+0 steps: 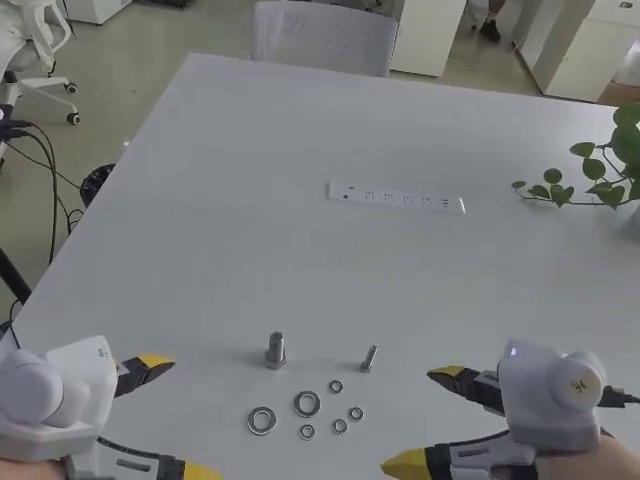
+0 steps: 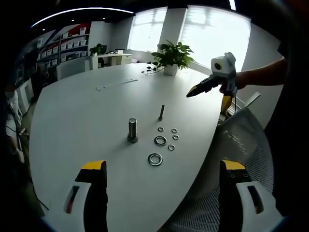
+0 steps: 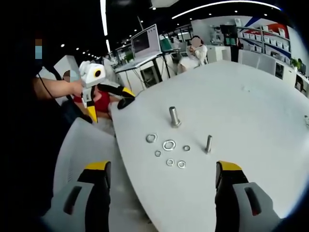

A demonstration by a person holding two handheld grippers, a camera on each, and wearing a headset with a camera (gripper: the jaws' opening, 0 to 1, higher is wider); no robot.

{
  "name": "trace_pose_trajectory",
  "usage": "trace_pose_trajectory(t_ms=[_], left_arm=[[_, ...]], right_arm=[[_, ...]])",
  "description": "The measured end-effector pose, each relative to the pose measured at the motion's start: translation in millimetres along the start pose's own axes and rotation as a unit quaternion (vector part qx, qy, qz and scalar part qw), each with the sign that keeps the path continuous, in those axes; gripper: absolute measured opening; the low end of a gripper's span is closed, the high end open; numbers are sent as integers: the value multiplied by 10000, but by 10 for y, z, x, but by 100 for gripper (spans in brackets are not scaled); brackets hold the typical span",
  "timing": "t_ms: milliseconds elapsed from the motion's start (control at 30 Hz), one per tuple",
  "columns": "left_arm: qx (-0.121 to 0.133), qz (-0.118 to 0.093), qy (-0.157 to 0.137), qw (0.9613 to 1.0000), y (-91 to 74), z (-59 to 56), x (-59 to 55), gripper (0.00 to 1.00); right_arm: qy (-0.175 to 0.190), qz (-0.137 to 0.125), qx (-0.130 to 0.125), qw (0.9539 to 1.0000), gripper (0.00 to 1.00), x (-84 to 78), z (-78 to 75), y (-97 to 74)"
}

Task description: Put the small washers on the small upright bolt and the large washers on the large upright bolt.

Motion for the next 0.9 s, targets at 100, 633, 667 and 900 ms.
trace_pose_trajectory(t_ms=[100,633,667,900], left_arm=[[-4,-3,-2,10000,3,-3,-7,97],[-19,-74,2,10000,-6,-39,4,97],[-20,-71,-4,10000,-7,-40,0,97],[-36,-80,-21,10000,-13,-44,-22,97]], right_arm=[[-44,42,22,10000,90,29,3,26],[-356,406,189,9984,82,227,63,229],[-370,429,197,9982,82,233,66,240],[-589,662,223,9958,78,272,75,365]])
Point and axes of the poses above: the centre of the closed fingertips' face, and the gripper's own axes: y roughly forward along the fingers, z roughly to its left, x roughly out of its top, the point moved 5 cm from there along -y, roughly backward along the fingers, and after that the axes turned 9 degrees about y, right-handed, at the moved point
